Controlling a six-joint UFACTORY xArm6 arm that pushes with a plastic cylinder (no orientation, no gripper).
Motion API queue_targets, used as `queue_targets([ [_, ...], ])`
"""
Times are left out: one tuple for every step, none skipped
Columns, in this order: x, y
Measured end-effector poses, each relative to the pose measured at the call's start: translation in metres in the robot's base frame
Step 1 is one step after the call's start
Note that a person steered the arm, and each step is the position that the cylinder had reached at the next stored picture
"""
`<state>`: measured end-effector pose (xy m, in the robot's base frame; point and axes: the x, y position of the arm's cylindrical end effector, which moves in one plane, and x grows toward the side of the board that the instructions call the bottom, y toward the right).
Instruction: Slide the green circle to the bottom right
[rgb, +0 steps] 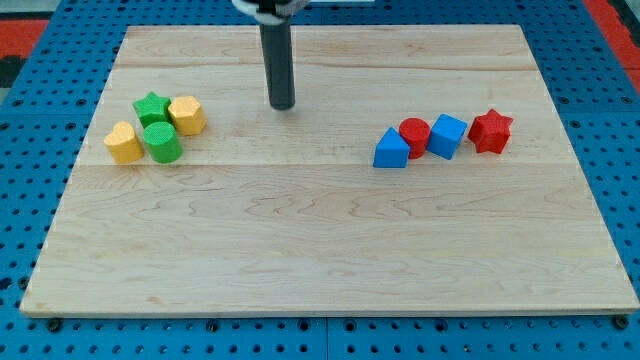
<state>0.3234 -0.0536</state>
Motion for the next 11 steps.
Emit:
queue_targets([
  [-0.011, -0.003],
  [-0.028, -0.048],
  [-0.027, -0.112],
  [-0.017, -0.161],
  [-0.013, -0.171],
  [0.012, -0.163],
  [0.024, -0.167],
  [0.029, -0.171],
  [0.035, -0.171],
  [0.037, -0.171],
  [0.037, -0.171],
])
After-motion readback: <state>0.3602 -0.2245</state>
